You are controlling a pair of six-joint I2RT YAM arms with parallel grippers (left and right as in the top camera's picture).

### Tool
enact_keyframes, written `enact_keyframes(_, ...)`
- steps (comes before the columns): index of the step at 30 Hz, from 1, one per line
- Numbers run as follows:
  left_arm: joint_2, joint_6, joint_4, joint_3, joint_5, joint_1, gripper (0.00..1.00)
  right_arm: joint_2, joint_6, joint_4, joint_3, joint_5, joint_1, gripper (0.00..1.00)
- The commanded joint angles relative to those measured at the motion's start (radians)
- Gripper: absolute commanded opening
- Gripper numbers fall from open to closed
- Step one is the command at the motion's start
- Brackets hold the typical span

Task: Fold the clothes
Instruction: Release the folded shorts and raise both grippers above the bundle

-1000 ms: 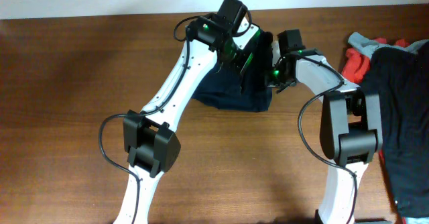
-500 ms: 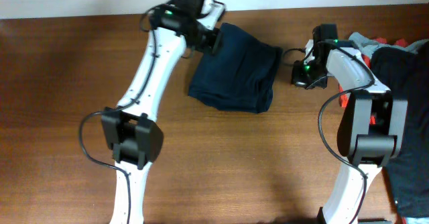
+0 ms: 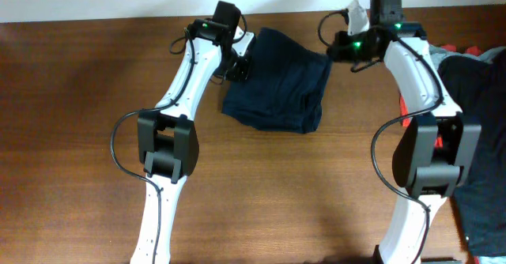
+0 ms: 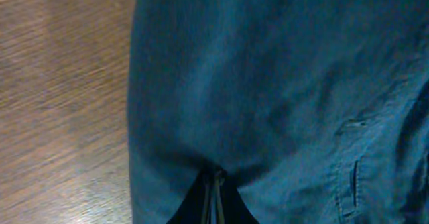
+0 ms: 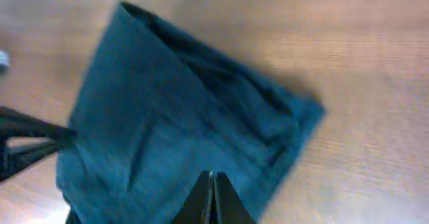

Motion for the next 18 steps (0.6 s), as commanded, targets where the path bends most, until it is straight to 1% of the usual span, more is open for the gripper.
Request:
enact_keyframes(1, -0.006, 0.005, -0.014, 0.015, 0.034, 0.005, 0.05, 0.036, -0.003, 0.039, -0.002, -0.024, 0.034, 0.04)
enact_keyframes(3, 0.001, 0.005, -0.029, 0.015, 0.034, 0.005, 0.05, 0.071, 0.043, 0.066, -0.002, -0.024, 0.042, 0.04)
enact_keyframes(8, 0.06, 0.005, -0.039, 0.015, 0.034, -0.001, 0.05, 0.203, 0.047, 0.111, -0.003, -0.025, 0.054, 0.04)
enact_keyframes(12, 0.111, 0.008, -0.061, 0.015, 0.017, -0.006, 0.05, 0.274, 0.046, 0.118, -0.003, 0.081, 0.047, 0.04)
enact_keyframes(14, 0.133, 0.008, -0.072, 0.015, -0.023, -0.006, 0.04, 0.279, 0.046, 0.11, -0.003, 0.117, 0.047, 0.04)
enact_keyframes(16, 0.135, 0.009, -0.078, 0.015, -0.047, -0.006, 0.0, 0.274, 0.046, 0.111, 0.003, 0.106, 0.049, 0.04)
enact_keyframes(18, 0.127, 0.008, -0.081, 0.027, -0.046, -0.006, 0.0, 0.267, 0.046, 0.11, 0.016, 0.077, 0.049, 0.04)
